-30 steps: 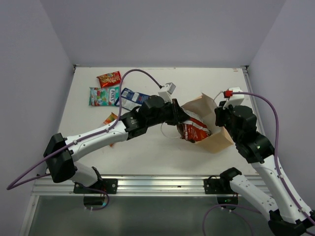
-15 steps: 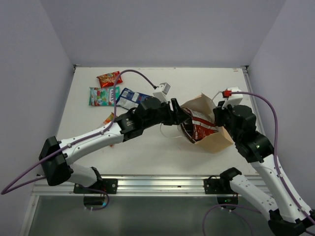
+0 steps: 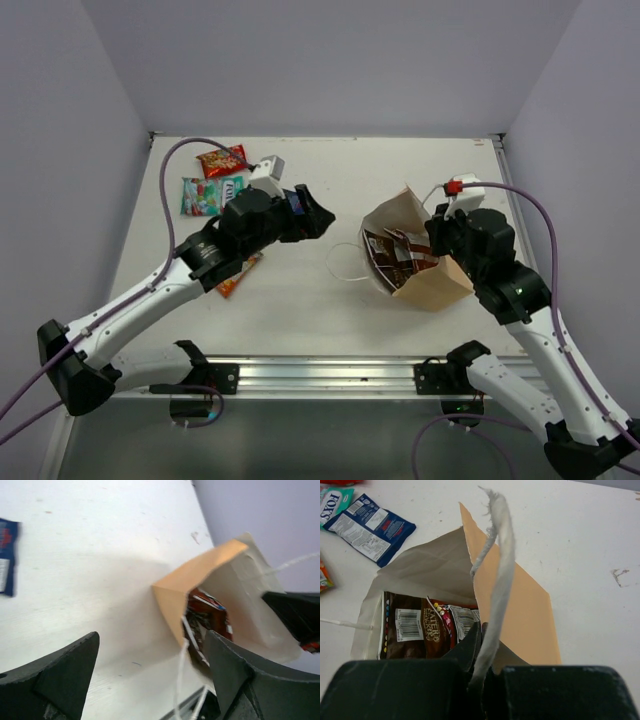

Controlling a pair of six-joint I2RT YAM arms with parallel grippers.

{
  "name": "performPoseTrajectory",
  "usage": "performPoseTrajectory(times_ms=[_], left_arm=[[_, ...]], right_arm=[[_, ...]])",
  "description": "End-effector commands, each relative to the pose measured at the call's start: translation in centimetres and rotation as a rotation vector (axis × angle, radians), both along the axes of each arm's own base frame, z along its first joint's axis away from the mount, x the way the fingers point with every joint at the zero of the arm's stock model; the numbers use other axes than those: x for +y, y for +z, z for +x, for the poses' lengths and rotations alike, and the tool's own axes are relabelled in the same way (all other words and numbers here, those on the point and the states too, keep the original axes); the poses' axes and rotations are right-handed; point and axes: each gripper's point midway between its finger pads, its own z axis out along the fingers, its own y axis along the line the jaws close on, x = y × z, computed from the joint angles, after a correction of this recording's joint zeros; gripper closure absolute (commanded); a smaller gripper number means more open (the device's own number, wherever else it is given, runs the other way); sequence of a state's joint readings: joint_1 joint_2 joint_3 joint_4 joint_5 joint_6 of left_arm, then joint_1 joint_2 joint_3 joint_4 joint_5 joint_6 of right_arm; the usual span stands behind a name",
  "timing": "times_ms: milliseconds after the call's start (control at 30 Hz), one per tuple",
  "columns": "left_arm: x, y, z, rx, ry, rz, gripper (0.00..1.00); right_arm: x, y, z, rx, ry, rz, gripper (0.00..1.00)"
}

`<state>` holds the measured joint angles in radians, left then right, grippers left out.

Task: Place the snacks into the paper bag
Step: Place the snack in the paper bag.

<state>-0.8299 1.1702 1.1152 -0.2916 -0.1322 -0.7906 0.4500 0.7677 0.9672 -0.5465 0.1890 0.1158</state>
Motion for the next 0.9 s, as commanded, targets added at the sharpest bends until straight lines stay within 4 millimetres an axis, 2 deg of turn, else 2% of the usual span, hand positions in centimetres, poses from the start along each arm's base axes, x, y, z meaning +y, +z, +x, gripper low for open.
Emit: performPoseTrajectory(times_ms=[0,33,67,133,233,267,333,433,600,767,800,867], left_arm=[[6.2,-3.7,1.2,0.054,0.149,0.106,0.08],[7.4,-3.8,1.3,0.050,0.175,0.108,0.08],[9.3,-5.6,1.5,0.085,0.222,0.139,0.07],[11.8,-7.6,1.5,0.115,0.286,0.169,0.07],[14.3,-9.5,1.5,0.154,0.352,0.194,0.04],[15.1,-11.2,1.1,0.187,0.366,0.217,0.04],[16.6,-13.3,0.8,0.239,0.395,0.232,0.02],[18.2,-15.6,0.5,0.298,0.430,0.231,0.02],[20.5,-17.6,0.7,0.338,0.493,0.244,0.02],[23.0,-18.5,2.6,0.349,0.584,0.284,0.02],[23.5,-19.1,2.9,0.368,0.599,0.302,0.02],[24.1,-19.1,3.9,0.363,0.627,0.313,0.02]], right_arm=[[1.0,2.9,0.1,-0.063,0.043,0.052,1.00],[1.1,3.2,-0.1,-0.069,0.055,0.060,1.00],[1.3,3.6,-0.3,-0.077,0.066,0.070,1.00],[1.6,3.9,-0.6,-0.080,0.087,0.082,1.00],[1.5,3.6,-1.0,-0.062,0.089,0.076,1.00],[1.5,3.5,-1.2,-0.055,0.091,0.073,1.00],[1.6,3.1,-1.4,-0.043,0.100,0.074,1.00],[1.7,2.9,-1.5,-0.029,0.105,0.071,1.00],[1.1,2.9,-1.8,-0.027,0.086,0.053,1.00],[0.9,2.7,-2.1,-0.031,0.084,0.056,1.00],[0.9,2.7,-2.2,-0.033,0.084,0.058,1.00],[1.0,2.6,-2.3,-0.035,0.087,0.062,1.00]])
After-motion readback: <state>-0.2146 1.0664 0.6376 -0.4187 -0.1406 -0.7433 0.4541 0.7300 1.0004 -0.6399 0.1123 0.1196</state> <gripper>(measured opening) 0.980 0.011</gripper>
